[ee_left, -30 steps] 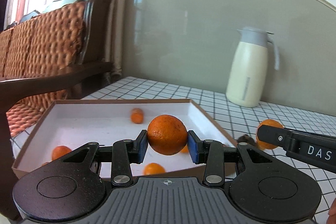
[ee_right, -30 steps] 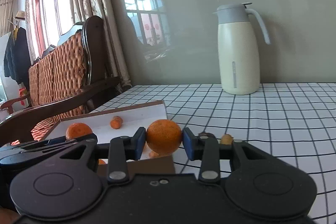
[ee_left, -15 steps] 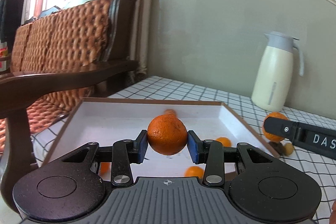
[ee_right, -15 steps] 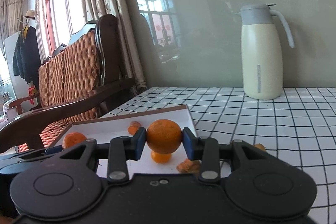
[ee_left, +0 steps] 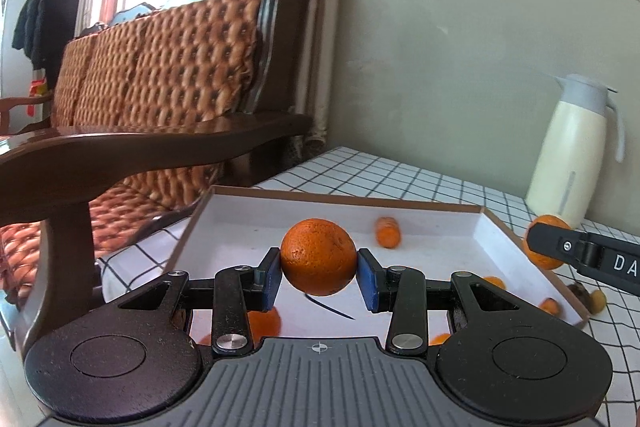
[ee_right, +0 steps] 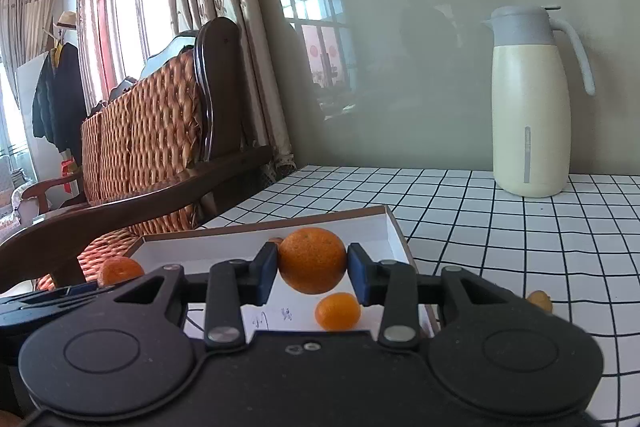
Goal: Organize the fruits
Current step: 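Carry both oranges over the brown box with both grippers, then open both grippers to drop the oranges into the box, then move both grippers back toward the mangosteen and small yellow fruit, then close the right gripper on the small yellow fruit, then close the left gripper on the dark mangosteen while the right gripper holds its fruit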
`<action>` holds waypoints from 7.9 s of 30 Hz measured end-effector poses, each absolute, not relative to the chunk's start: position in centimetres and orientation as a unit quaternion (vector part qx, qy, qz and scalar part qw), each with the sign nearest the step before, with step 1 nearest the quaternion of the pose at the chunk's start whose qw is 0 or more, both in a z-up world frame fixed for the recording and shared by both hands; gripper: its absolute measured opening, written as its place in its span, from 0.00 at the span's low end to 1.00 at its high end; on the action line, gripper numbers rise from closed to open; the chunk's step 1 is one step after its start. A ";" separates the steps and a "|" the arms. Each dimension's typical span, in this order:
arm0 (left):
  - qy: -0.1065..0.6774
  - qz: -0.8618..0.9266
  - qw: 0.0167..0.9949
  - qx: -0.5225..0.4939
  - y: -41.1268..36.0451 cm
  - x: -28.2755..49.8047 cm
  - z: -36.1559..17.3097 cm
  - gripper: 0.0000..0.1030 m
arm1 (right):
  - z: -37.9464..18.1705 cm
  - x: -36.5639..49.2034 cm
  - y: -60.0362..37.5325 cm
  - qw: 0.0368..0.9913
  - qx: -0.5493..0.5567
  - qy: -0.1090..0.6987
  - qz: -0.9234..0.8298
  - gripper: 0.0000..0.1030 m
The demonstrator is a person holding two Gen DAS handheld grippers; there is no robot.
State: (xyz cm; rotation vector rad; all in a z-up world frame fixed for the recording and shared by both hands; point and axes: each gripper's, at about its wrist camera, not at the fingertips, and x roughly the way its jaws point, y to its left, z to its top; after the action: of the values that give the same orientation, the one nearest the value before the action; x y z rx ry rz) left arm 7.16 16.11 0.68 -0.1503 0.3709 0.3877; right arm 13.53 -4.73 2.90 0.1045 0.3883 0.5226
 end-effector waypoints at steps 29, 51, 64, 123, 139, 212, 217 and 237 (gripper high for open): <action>0.144 0.265 0.950 -0.080 18.1 9.2 1.7 1.00 | 3.5 16.3 -4.8 0.961 0.064 0.156 0.220 0.76; 0.147 0.215 0.965 -0.012 13.8 7.7 2.0 1.00 | 3.8 13.9 -9.6 0.962 0.099 0.148 0.206 0.94; 0.153 0.156 0.976 0.009 9.7 7.4 1.8 1.00 | 3.4 11.8 -12.2 0.967 0.073 0.153 0.193 0.94; 0.204 -0.062 0.976 0.041 -5.9 10.0 -0.9 1.00 | 1.7 9.7 -23.9 0.975 0.109 0.186 0.057 0.94; 0.207 -0.043 0.976 0.053 -6.4 11.1 -1.1 0.98 | 1.4 10.6 -23.7 0.974 0.105 0.193 0.053 0.84; 0.224 -0.021 0.974 0.037 -7.4 14.8 -1.5 0.85 | -2.0 15.1 -25.7 0.952 0.097 0.289 0.017 0.14; 0.235 0.015 0.971 0.049 -8.6 16.6 -2.6 0.85 | -2.2 14.9 -26.2 0.951 0.099 0.294 0.021 0.14; 0.273 0.035 0.961 0.036 -8.8 19.1 -3.0 0.43 | -2.7 14.8 -26.3 0.949 0.101 0.296 0.036 0.15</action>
State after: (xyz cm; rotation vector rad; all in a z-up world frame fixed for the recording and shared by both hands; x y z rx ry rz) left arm 19.09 -8.81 -2.96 0.0739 0.5523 0.0714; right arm 14.76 -26.28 -2.65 0.2057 0.6026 0.0728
